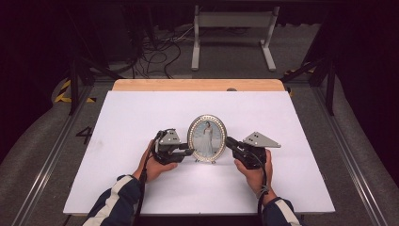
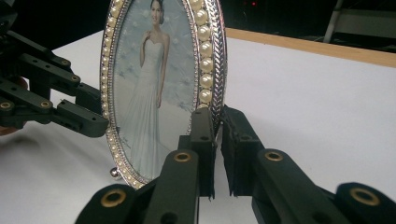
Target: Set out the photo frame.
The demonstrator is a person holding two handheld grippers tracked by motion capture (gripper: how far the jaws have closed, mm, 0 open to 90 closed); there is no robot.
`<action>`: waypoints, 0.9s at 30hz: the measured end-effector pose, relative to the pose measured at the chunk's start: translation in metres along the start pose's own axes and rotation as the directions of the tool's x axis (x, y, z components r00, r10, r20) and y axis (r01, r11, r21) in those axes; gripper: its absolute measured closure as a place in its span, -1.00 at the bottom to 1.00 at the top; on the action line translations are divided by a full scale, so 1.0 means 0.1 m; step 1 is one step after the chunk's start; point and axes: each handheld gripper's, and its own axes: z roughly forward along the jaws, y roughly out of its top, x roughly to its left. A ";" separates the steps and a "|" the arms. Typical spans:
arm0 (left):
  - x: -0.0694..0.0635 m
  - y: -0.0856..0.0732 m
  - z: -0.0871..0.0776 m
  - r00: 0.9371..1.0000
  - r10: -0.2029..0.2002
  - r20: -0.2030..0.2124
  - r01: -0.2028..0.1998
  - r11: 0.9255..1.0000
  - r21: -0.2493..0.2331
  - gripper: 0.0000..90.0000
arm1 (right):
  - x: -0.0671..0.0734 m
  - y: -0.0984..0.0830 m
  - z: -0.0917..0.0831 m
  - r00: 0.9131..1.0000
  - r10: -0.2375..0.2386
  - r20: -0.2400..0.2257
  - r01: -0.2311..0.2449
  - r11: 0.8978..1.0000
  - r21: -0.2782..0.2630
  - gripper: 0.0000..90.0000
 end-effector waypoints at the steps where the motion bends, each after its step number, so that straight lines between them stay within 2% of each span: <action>1: 0.00 0.00 0.00 1.000 0.000 -0.001 0.000 1.000 0.000 0.57 | -0.01 0.00 0.00 1.000 -0.002 -0.001 0.002 1.000 0.001 0.86; 5: 0.00 0.00 0.00 1.000 -0.002 0.000 0.002 1.000 -0.002 0.57 | -0.01 0.00 0.00 1.000 -0.005 -0.003 0.005 1.000 0.003 0.86; 12: -0.01 -0.01 0.00 1.000 0.005 -0.005 -0.005 1.000 0.003 0.58 | 0.01 -0.02 0.01 0.999 -0.039 -0.005 0.039 0.999 0.025 0.83; 27: -0.02 -0.01 0.00 1.000 0.024 -0.015 -0.024 1.000 0.008 0.58 | 0.00 -0.06 0.02 0.999 -0.044 -0.015 0.045 0.998 0.051 0.84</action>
